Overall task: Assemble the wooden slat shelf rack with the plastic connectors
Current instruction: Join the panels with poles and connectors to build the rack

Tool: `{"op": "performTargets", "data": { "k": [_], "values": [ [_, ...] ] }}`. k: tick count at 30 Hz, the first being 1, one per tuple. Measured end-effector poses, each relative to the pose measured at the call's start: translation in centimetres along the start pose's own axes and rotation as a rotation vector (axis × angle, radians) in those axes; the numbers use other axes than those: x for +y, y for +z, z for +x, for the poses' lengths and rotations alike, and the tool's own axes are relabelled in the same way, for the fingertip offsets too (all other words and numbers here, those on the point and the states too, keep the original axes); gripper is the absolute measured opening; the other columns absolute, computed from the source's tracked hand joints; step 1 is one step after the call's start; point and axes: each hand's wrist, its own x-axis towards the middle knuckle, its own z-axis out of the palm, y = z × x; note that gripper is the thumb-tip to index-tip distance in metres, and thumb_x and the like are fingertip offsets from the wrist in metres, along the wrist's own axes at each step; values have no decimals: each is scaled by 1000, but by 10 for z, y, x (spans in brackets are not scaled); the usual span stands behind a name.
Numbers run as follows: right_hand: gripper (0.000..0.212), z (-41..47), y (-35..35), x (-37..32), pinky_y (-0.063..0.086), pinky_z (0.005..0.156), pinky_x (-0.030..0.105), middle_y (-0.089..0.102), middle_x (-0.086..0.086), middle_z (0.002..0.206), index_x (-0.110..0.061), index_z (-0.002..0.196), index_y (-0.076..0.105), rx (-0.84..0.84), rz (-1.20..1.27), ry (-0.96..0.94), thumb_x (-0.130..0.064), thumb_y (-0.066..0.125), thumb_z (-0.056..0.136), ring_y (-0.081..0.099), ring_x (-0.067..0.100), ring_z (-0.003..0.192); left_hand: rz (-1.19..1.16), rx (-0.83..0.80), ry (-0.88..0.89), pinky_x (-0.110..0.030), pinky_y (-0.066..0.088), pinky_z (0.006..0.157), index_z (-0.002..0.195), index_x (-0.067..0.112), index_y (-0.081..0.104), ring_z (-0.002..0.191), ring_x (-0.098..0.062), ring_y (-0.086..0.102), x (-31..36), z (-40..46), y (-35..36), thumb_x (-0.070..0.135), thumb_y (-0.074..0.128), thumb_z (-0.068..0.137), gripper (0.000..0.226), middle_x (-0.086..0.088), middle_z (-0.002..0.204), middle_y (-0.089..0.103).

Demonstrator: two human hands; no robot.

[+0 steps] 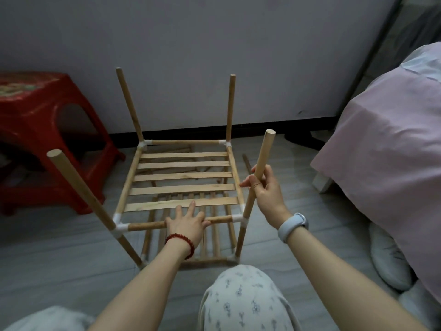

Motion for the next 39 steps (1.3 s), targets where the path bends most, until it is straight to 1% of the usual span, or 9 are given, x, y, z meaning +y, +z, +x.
{"op": "performTargets", "data": {
  "k": [4,9,13,17,21,25,29,34,39],
  "values": [
    [16,5,39,-12,49,70,14,58,3,78,-22,94,44,-100,13,1,-7,41,98,62,9,78,-15,-13,-83,-60,30,104,128,30,42,140,-37,10,-38,-15,1,41,25,100,34,-1,158,3],
    [17,16,96,-17,46,91,37,54,-1,82,-19,92,45,-366,-151,53,-4,40,97,57,18,91,-78,-43,-199,-63,25,106,129,29,41,140,-37,9,-97,-37,2,39,27,101,33,-2,158,2],
    [17,30,130,-27,46,91,36,57,-2,87,-18,90,47,-489,-260,33,-2,43,95,58,21,98,-168,-54,-291,-67,7,109,147,35,17,143,-37,-5,-133,-39,0,40,20,102,45,-3,158,-7],
    [12,41,153,-23,48,87,36,61,0,88,-17,90,50,-448,-336,-60,-5,47,93,60,24,97,-165,-61,-314,-70,2,107,147,42,-7,142,-36,-17,-139,-28,-2,40,16,102,51,-3,158,-11],
    [22,41,155,-12,50,81,29,62,-1,84,-26,83,49,-375,-285,-86,-6,49,93,62,24,92,-127,-30,-302,-72,-3,105,147,42,-7,143,-33,-15,-143,-23,3,41,14,101,50,-1,158,-12],
    [24,35,157,-2,53,83,42,61,7,83,-25,80,48,-282,-266,-102,-5,50,92,62,32,89,-128,-56,-302,-73,-4,104,147,42,-6,143,-31,-15,-146,-22,6,43,13,101,49,0,158,-12],
    [14,32,162,0,52,79,43,63,12,85,-16,85,49,-241,-292,-117,-5,49,93,61,33,87,-136,-57,-293,-73,-4,104,147,42,-4,143,-31,-15,-147,-24,6,43,12,101,49,0,158,-13],
    [9,33,161,-10,50,84,37,61,10,94,-15,92,48,-354,-327,-69,-7,47,95,60,27,94,-148,-59,-297,-73,-3,104,147,43,-4,143,-31,-15,-148,-27,5,43,13,101,49,0,157,-13],
    [13,38,151,-13,47,89,29,60,-6,91,-14,100,49,-494,-398,-72,-3,47,94,59,13,95,-142,-29,-296,-73,-2,105,146,43,-6,143,-31,-14,-147,-28,7,45,13,100,50,1,158,-12]
  ]
}}
